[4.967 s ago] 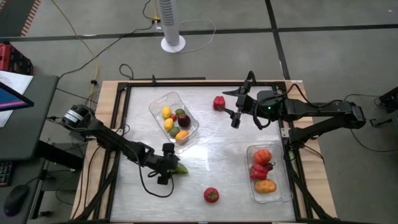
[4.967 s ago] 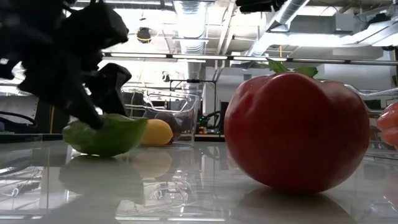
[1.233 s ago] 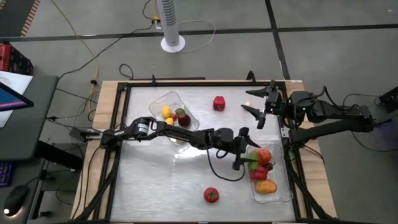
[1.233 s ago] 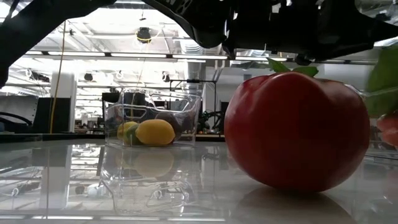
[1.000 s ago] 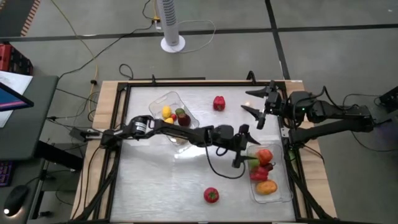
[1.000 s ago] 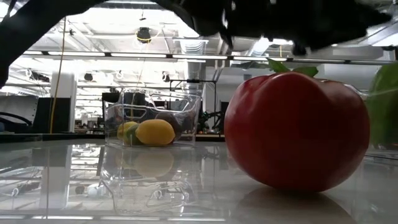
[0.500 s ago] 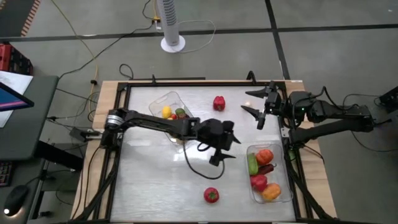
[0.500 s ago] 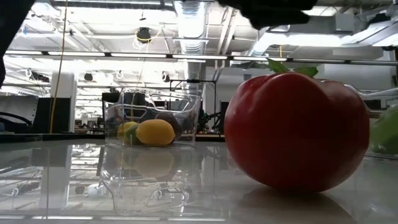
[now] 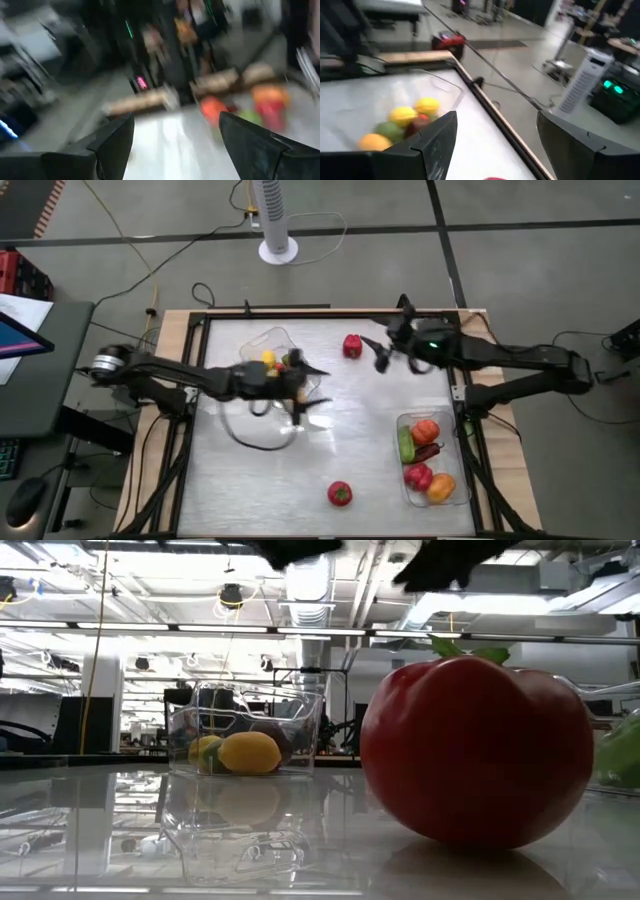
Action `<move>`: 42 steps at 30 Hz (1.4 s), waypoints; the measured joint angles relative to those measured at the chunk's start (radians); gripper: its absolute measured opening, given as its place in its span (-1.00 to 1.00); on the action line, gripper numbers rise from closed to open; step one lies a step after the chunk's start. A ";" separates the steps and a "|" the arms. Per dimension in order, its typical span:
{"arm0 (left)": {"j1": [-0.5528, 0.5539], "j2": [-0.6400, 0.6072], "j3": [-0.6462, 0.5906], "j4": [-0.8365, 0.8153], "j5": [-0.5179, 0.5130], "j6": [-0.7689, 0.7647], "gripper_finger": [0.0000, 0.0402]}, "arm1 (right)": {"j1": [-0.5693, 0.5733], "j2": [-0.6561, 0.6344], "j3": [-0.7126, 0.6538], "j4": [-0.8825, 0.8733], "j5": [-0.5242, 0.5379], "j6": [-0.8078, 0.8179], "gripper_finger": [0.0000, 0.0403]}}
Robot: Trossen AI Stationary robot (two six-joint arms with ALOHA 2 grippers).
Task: Sort produce into baskets
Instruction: Put the red bell pepper into the bottom transparent bin
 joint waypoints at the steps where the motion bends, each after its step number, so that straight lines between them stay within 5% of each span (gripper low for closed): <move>1: 0.000 -0.047 -0.037 0.044 -0.011 0.006 0.39 | -0.027 0.037 0.000 0.025 -0.014 0.000 0.49; 7: 0.012 -0.275 -0.188 0.161 -0.021 0.018 0.39 | -0.184 0.267 0.000 0.120 -0.182 0.000 0.49; 16: 0.037 -0.521 -0.243 0.100 -0.119 0.151 0.39 | -0.271 0.511 0.000 0.216 -0.179 0.137 0.49; 24: 0.047 -0.715 -0.291 -0.020 -0.016 0.190 0.39 | -0.267 0.632 0.000 0.284 -0.111 0.131 0.49; 42: 0.047 -0.850 -0.323 -0.096 -0.011 0.149 0.39 | -0.230 0.782 0.016 0.258 -0.089 0.183 0.77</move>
